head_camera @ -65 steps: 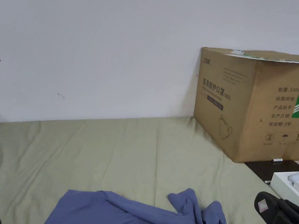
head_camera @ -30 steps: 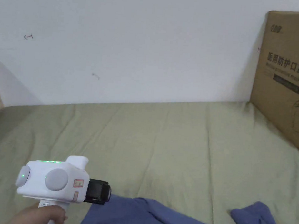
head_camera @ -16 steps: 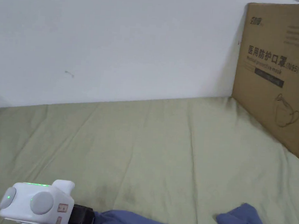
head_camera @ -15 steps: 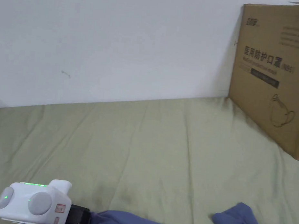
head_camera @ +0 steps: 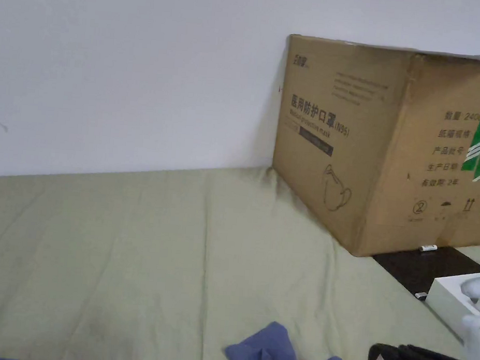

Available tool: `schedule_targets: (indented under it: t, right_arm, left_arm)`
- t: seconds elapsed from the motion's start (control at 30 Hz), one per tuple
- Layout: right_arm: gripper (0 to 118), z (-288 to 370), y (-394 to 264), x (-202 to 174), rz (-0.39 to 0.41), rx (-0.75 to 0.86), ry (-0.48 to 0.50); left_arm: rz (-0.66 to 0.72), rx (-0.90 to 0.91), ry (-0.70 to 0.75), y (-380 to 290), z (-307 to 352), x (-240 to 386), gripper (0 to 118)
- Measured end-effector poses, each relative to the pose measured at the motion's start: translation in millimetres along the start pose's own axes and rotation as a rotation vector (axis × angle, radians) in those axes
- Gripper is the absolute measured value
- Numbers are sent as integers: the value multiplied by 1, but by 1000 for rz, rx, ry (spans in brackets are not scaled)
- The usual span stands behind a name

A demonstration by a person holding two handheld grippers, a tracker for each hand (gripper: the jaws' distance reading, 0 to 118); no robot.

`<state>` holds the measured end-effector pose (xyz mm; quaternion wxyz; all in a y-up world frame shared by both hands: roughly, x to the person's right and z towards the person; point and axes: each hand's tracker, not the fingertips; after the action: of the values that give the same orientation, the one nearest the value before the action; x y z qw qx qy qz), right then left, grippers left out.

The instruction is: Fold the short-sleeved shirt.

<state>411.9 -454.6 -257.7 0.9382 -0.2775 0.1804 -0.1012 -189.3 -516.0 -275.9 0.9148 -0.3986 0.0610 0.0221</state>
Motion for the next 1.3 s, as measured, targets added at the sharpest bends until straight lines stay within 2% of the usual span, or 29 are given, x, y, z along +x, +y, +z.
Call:
schedule_targets:
  t: [0.1, 0.17, 0.2, 0.23, 0.3, 0.33, 0.53, 0.57, 0.6, 0.63, 0.67, 0.7, 0.77, 0.87, 1.03, 1.1, 1.2, 1.3]
  right_arm:
    - [0, -46, 26, 4, 40, -101, -2]
    - [0, -80, 34, 8, 19, -192, 11]
    - [4, -99, 38, 12, 16, -264, 10]
    - [30, -117, 40, 15, 9, -367, 21]
    - [112, -144, 36, 20, 0, -452, -54]
    - [118, -154, 32, 24, 5, -487, -87]
    - [118, -193, 3, 41, -39, -703, -145]
    - [116, -193, -1, 45, -43, -687, -133]
    - [106, -190, -3, 44, -50, -667, -119]
    - [81, -189, -2, 42, -66, -647, -95]
    - [37, -189, -1, 39, -69, -645, -101]
    - [6, -187, -2, 39, -68, -641, -91]
    - [6, -180, 4, 33, -70, -627, -30]
    - [6, -163, 18, 20, 27, -545, -65]
    - [6, -112, 60, 13, -73, -382, -14]
    - [6, -85, 78, 6, -67, -329, 2]
    - [6, -47, 109, -7, -21, -251, -25]
    - [6, -10, 142, -15, -51, -174, -17]
  left_arm:
    - [73, -39, 52, -10, 16, -18, 2]
    - [139, -57, 64, -16, 22, -28, 2]
    - [166, -57, 54, -20, 25, -33, 2]
    - [171, -59, 50, -23, 26, -36, 2]
    - [161, -64, 54, -28, 29, -31, 2]
    - [151, -70, 58, -31, 30, -29, 2]
    - [143, -143, 53, -41, 19, -29, 2]
    - [151, -165, 46, -43, 16, -30, 2]
    - [164, -187, 39, -45, 15, -31, 2]
    - [172, -206, 27, -47, 13, -32, 2]
    - [174, -233, 14, -48, 9, -34, 2]
    - [173, -251, 7, -49, 8, -34, 2]
    - [189, -280, -24, -52, 7, -37, 2]
    - [262, -264, -52, -53, 16, -43, 2]
    - [304, -116, -106, -37, 68, -47, 2]
    - [283, -40, -125, -22, 100, -45, 2]
    - [215, 95, -120, 1, 155, -35, 2]
    - [197, 191, -108, 28, 208, -30, 2]
